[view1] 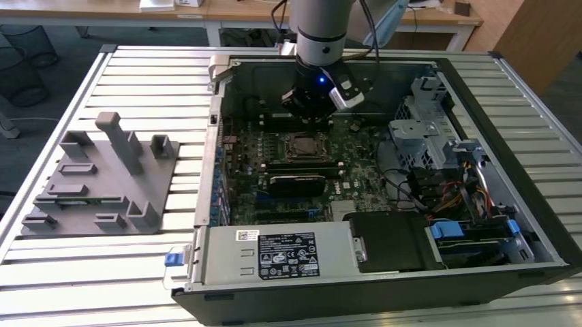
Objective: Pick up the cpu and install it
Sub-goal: 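Install the first cpu locking lever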
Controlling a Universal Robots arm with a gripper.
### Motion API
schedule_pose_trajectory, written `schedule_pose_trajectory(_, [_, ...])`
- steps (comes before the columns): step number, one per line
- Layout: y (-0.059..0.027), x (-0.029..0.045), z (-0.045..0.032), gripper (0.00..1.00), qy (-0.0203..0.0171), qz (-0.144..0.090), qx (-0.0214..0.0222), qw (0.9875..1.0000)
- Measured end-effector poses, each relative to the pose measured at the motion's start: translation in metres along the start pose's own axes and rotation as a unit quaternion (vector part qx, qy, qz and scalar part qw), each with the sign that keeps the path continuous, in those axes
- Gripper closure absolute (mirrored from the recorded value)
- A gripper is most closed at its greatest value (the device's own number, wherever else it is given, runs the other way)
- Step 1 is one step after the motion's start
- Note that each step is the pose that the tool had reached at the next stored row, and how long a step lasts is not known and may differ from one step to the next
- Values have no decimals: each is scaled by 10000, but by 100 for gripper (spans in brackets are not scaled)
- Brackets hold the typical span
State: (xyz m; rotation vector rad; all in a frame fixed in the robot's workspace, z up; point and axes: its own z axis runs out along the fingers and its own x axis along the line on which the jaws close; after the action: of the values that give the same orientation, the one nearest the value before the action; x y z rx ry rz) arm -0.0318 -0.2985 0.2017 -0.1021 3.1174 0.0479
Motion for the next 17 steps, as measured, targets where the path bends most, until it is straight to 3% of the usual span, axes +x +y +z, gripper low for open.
schedule_pose_trajectory(15, [0, -5, 1, 89, 1, 0, 7, 10000])
schedule_pose_trajectory(17, [0, -8, 9, 89, 4, -1, 44, 10000])
